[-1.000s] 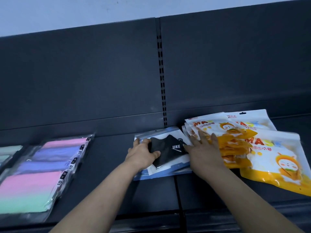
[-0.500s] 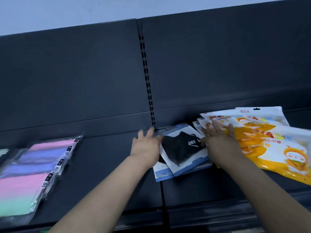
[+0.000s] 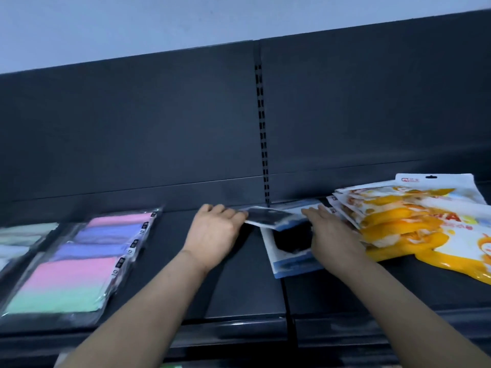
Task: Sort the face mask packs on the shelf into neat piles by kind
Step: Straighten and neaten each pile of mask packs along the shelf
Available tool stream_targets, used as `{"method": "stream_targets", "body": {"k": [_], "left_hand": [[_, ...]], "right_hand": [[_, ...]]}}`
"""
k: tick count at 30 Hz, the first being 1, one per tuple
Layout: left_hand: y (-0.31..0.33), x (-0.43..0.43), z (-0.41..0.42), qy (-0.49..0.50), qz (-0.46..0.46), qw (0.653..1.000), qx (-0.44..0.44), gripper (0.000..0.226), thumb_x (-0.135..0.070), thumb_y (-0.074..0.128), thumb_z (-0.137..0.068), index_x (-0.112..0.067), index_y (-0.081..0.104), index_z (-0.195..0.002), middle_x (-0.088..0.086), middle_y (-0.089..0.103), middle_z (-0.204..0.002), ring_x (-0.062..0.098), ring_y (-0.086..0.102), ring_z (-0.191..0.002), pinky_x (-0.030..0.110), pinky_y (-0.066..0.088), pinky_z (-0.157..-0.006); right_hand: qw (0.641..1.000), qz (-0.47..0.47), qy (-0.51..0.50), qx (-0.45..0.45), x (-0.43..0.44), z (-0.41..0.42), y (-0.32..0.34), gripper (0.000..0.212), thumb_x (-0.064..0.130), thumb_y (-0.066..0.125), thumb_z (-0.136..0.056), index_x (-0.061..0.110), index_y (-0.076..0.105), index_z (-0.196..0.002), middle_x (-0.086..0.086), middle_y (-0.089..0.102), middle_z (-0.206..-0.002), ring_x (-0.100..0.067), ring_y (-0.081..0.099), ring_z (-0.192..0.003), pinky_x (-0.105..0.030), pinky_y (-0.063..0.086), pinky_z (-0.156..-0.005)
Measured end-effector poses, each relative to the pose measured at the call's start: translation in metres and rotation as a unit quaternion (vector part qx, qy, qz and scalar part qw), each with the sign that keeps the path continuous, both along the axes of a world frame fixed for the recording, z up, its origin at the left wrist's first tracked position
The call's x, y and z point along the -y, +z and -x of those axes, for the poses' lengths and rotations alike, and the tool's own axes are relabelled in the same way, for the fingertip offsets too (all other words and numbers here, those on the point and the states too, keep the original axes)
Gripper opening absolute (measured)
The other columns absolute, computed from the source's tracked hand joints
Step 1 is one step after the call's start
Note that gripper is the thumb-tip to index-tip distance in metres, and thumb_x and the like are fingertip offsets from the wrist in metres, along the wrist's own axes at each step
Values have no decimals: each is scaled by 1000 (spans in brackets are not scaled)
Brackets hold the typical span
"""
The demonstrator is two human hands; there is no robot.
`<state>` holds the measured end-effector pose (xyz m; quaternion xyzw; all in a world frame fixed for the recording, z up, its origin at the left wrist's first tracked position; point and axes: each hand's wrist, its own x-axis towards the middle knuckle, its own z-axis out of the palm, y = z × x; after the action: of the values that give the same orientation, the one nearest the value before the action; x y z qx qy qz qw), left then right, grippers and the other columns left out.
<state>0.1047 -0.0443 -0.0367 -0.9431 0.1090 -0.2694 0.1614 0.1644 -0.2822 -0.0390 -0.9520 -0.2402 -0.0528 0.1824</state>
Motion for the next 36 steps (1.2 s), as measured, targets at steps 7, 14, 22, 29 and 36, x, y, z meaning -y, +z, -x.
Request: {"method": "stream_targets", "body": {"k": [7,14,22,29,36], "left_hand": [[-17,-25,47,157,57,961,-220,32,-24,47,-82,-22,61,-111,-1,61,-117,23,51,-114,35,41,-92],[-38,-24,41,178,206,903,-333,56,-45,37,-95,-36,22,-148,8,29,-151,33,22,-142,43,26,-115],[-41,-25,30,192,214,903,-320,50,-44,36,-95,-37,29,-144,6,35,-143,31,29,-136,45,30,-111],[-28,-37,40,153,337,895,-248,62,-32,49,-95,-18,24,-149,6,12,-159,27,18,-145,39,26,-116],[6,-65,61,181,428,878,-119,57,-7,43,-90,-11,30,-145,9,39,-148,28,39,-133,40,37,-105]], "right_hand": [[994,106,18,-30,-54,15,-17,78,64,38,-90,15,22,-149,-13,12,-159,-36,1,-146,-46,9,-118],[972,190,-65,-124,-55,13,-26,90,57,43,-88,10,0,-152,-25,-1,-157,-44,-1,-144,-53,11,-117],[967,212,-61,-126,-51,28,-17,76,42,36,-95,8,-3,-152,-22,6,-157,-38,9,-145,-49,21,-114],[976,200,-71,-49,-46,27,-1,72,9,54,-86,2,16,-146,-15,48,-132,-28,48,-120,-38,47,-92],[977,40,30,206,-88,60,11,69,-13,45,-75,8,44,-140,-13,50,-141,-30,48,-131,-45,37,-106]]}}
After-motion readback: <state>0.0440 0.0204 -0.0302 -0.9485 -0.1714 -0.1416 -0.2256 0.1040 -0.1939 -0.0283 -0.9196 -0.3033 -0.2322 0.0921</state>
